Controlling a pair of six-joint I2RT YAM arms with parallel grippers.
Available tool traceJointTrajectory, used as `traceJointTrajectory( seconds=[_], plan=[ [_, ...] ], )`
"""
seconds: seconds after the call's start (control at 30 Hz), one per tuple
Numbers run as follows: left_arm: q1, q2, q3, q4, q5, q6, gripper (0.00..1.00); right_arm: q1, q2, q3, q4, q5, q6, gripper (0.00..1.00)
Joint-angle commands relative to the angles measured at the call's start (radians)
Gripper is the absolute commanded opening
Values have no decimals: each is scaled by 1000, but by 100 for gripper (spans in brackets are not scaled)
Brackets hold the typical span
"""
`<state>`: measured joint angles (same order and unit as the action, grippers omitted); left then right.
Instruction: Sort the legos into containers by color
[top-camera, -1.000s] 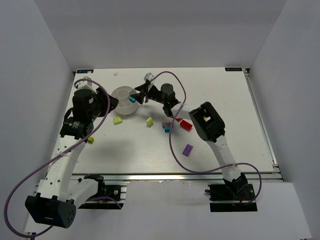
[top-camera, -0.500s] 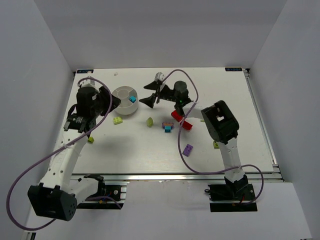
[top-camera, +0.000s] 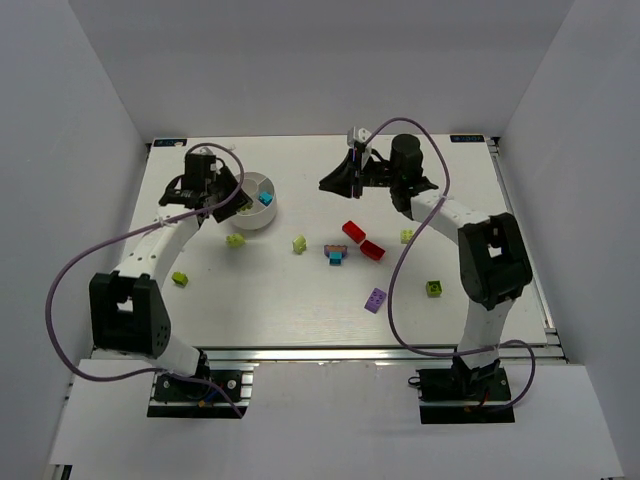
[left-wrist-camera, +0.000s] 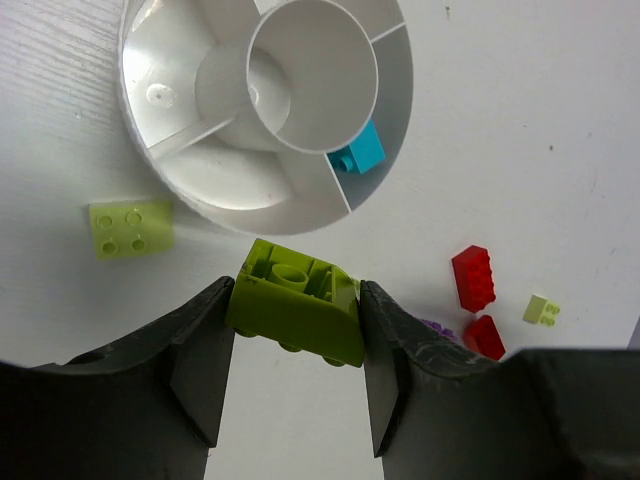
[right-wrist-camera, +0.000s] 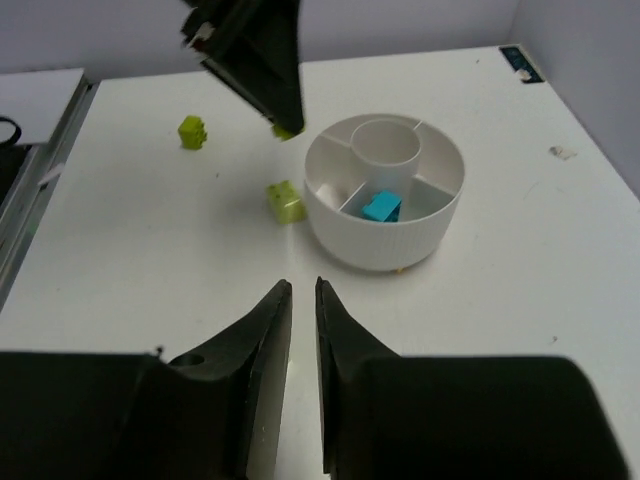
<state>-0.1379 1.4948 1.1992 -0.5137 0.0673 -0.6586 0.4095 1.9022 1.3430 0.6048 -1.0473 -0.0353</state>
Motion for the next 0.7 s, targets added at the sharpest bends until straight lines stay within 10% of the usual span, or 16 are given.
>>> traceJointTrajectory(
  seconds=[0.0,0.53,0.67],
  plan=[
    [8,57,86,29,-21,10,20,-9,-92,-47,-215,-23,-136,20],
    [6,188,162,-19,-101,47,35,-64,-193,-163,-234,-22,-144,33],
    [4,211,160,-17,-107,54,49,-66,-196,-150,-298,-26,-192,55]
  ],
)
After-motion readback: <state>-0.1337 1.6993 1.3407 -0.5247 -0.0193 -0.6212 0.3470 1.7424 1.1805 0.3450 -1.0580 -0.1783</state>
